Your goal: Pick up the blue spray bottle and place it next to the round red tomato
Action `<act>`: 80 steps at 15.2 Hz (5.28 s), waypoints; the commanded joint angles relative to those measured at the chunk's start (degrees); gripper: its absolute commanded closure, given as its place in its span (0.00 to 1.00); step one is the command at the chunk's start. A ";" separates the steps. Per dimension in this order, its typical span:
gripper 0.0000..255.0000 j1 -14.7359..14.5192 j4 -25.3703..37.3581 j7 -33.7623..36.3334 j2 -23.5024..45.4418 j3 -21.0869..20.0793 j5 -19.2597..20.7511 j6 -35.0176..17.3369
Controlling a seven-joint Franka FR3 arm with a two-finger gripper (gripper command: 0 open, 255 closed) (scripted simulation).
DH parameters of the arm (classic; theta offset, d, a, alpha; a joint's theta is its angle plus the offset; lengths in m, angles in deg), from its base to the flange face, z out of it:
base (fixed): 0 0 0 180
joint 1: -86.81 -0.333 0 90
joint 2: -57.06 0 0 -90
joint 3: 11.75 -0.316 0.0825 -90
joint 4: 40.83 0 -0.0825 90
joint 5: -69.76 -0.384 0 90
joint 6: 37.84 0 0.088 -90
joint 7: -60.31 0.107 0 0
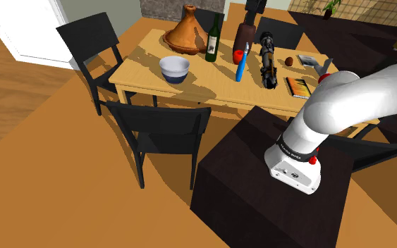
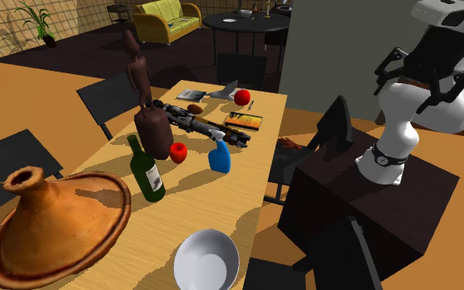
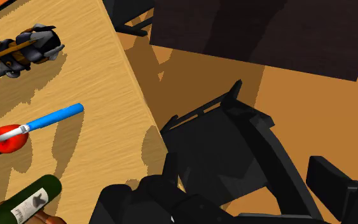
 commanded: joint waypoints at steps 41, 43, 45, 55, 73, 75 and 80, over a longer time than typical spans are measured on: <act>0.00 23.69 38.80 7.76 69.87 20.79 -11.37 -27.27; 0.00 25.56 42.50 8.03 73.59 21.09 -12.93 -26.85; 0.00 26.54 43.94 8.14 75.62 21.13 -13.73 -27.23; 0.00 26.85 41.76 7.71 77.58 20.74 -14.42 -31.30; 1.00 26.73 42.51 7.83 76.53 20.96 -14.08 -29.54; 1.00 26.67 43.12 7.91 75.90 21.09 -13.87 -28.32; 1.00 26.56 44.86 8.07 74.46 21.39 -13.38 -25.20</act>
